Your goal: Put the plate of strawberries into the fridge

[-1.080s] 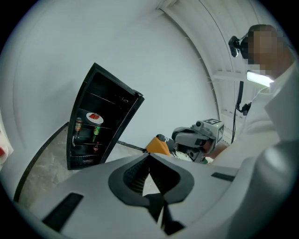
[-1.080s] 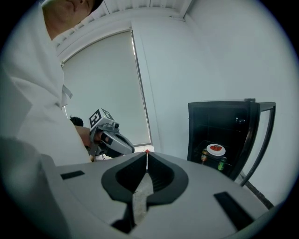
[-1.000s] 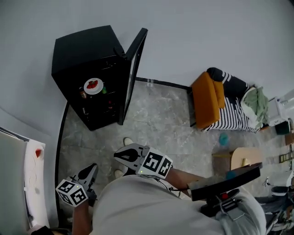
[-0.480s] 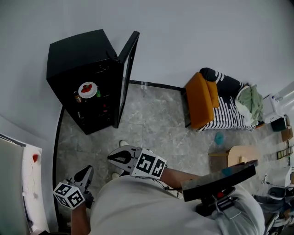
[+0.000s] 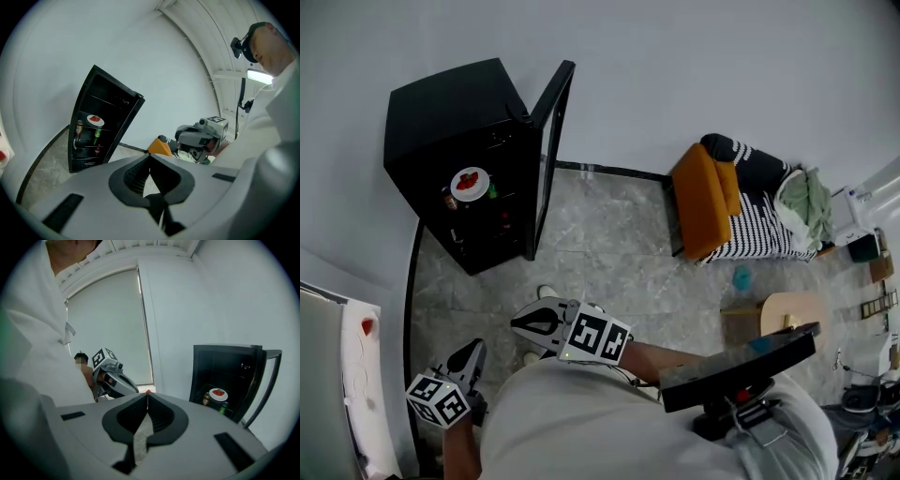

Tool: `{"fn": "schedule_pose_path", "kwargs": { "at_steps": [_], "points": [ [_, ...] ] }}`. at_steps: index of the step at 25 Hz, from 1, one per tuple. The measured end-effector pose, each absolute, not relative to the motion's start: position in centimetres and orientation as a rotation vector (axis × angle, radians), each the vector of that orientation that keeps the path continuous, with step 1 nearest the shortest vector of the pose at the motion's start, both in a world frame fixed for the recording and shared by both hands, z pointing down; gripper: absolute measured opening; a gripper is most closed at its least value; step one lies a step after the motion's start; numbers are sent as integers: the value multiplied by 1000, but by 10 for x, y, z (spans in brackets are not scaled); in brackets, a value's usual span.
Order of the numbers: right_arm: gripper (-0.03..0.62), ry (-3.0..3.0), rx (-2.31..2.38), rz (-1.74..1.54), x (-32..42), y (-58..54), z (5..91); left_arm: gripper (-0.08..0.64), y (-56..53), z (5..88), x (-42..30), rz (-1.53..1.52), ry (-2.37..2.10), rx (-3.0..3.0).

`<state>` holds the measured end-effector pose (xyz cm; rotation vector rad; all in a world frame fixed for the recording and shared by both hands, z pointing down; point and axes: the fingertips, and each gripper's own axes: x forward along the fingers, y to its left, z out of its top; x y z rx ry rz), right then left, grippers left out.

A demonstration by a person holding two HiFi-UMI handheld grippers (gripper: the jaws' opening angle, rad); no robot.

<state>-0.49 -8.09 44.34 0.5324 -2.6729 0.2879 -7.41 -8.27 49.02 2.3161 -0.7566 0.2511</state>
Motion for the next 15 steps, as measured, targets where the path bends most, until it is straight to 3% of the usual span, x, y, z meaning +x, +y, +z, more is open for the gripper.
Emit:
{"fn": "schedule_pose_path", "kwargs": {
  "at_steps": [11,15],
  "points": [
    [17,-2668,513,276,-2,-83,440,12,-83,493,-73,263,-773,2309],
    [17,-2622,661,321,33,-63,434,12,-74,497,-35,299,-619,2347]
  ]
}}
